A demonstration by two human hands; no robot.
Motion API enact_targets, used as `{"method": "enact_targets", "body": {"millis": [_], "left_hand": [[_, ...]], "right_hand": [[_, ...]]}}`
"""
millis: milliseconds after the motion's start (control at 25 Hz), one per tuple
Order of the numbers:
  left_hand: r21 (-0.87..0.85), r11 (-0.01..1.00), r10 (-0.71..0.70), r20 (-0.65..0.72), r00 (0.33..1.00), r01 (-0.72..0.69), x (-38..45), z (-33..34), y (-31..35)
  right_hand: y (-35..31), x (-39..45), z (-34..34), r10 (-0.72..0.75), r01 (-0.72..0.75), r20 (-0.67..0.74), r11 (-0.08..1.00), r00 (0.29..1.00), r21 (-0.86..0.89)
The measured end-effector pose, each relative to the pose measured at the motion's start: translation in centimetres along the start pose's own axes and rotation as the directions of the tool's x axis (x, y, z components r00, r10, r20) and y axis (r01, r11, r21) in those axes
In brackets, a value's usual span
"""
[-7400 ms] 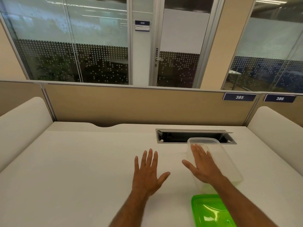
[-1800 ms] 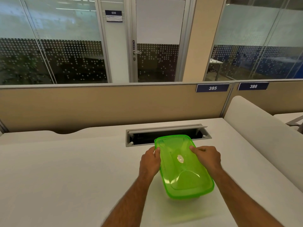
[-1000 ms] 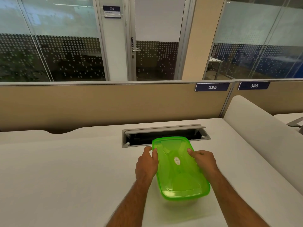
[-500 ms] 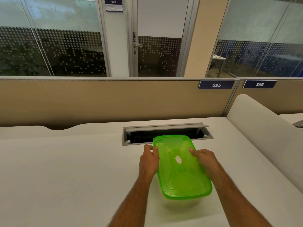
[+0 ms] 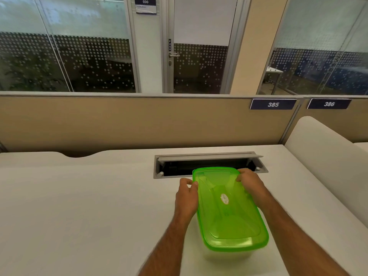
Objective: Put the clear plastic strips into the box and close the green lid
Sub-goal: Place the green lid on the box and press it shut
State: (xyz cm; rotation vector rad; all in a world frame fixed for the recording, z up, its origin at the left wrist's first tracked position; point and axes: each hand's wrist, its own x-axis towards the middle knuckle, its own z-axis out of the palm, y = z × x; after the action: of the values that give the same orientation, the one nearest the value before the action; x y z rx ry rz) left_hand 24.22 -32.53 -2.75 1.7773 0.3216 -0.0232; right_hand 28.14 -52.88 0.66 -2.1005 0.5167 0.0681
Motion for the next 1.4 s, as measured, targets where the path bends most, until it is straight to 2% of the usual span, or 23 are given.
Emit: {"method": "enact_targets", "body": {"millis": [80,160,320,600,760,920,1000,1160,1400], "left_hand": [[-0.016,1.000,0.007,0.010,1.000,-0.007,0.1,-0.1,-0.1],[-0.030,0.999,0.016,0.020,1.000,-0.015,0.1,-0.1,-0.2],[-0.069,0.998,0.011,0.027,1.000,-0.009,0.3,0.1,-0.5],[-0.128,0.991,-0.019,0.041,0.999,0.024,0.8,-0.1,-0.6],[0.000,0.997,-0.078,0.029,0.997,0.078,2.3,-0.2,0.5],[0.285,0.956,-0.073,0.001,0.997,0.070,4.6,0.4,3.2],[0.358,0.929,-0.098,-0.016,0.995,0.097,5.8,1.2,4.1],[0.414,0.906,-0.101,0.001,0.995,0.091,7.6,2.2,4.2],[0.375,0.922,-0.116,0.028,0.993,0.097,9.1,2.6,3.2]], "right_hand": [[-0.3,0.8,0.8,-0.019,0.017,-0.016,0.993,1.000,-0.119],[-0.7,1.9,1.1,0.024,-0.025,-0.008,0.985,1.000,-0.169],[-1.6,3.3,0.7,0.166,-0.170,0.045,0.981,0.985,0.099],[-0.9,4.3,1.4,0.087,-0.086,-0.021,0.996,0.996,0.016],[-0.4,4.2,1.5,0.009,-0.015,-0.079,0.997,0.997,-0.074],[-0.2,4.0,1.4,-0.020,0.008,-0.104,0.993,0.994,-0.114],[-0.1,4.0,1.4,-0.038,0.025,-0.114,0.993,0.993,-0.117],[0.2,4.0,1.5,-0.041,0.033,-0.110,0.997,0.993,-0.068],[0.5,4.1,1.6,-0.036,0.033,-0.100,0.999,0.994,-0.028]]}}
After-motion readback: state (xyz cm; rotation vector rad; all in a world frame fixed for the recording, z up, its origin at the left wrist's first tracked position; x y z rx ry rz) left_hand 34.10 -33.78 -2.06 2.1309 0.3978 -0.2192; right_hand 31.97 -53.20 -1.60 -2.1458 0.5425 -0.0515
